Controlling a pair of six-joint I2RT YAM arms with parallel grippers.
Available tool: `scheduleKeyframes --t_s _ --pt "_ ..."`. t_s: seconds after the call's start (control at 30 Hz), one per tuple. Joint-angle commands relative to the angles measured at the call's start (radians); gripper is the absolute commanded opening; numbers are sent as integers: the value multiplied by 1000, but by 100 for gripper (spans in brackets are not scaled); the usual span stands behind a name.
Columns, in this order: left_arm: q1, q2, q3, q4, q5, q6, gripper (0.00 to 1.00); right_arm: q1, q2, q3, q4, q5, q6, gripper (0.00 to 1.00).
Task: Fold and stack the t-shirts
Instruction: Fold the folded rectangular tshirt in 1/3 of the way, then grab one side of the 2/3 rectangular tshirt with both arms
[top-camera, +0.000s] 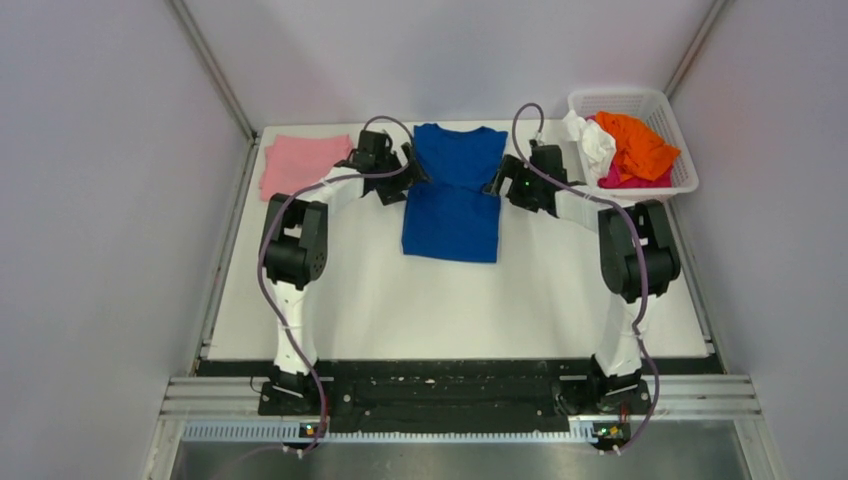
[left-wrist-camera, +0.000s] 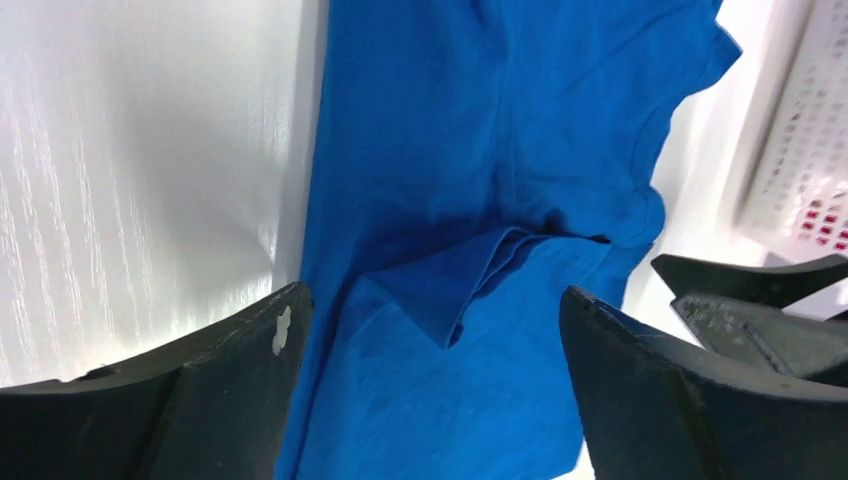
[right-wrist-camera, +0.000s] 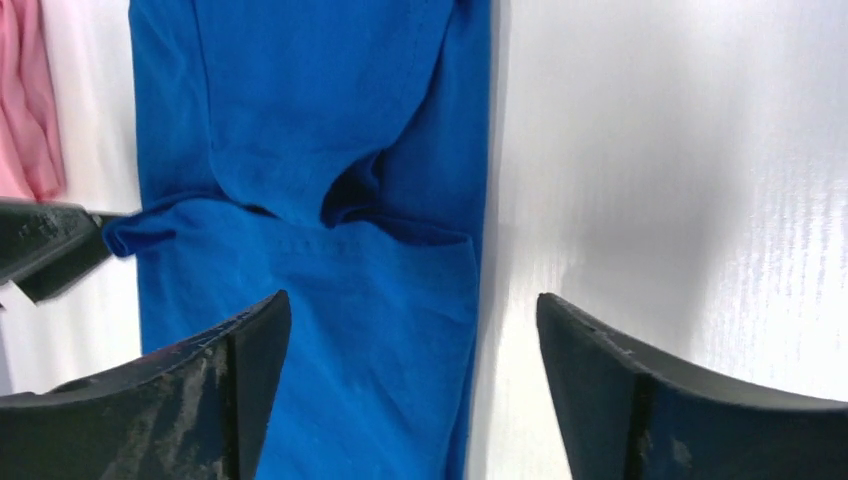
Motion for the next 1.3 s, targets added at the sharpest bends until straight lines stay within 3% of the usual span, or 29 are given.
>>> scheduleKeyframes --t_s 0.0,0.27,0.43,0.6,0.97,1.13,1.27 --pt "12 -88 15 38 24 -20 99 -2 -128 -25 34 -17 -35 97" --pt "11 -324 -289 72 -21 -36 99 113 -185 -108 146 -217 -53 99" --pt "14 -537 -500 -27 -169 14 99 197 -55 -11 225 -311 -12 99" --pt "14 -673 -659 -27 -193 3 99 246 144 170 286 -364 42 99" --pt "12 -583 -681 16 -129 -4 99 261 480 624 155 -328 55 99" --pt "12 -490 -632 49 -79 -5 97 263 406 631 109 -325 10 99" --pt "12 -415 -580 63 -65 -3 82 260 257 526 73 -262 -64 99"
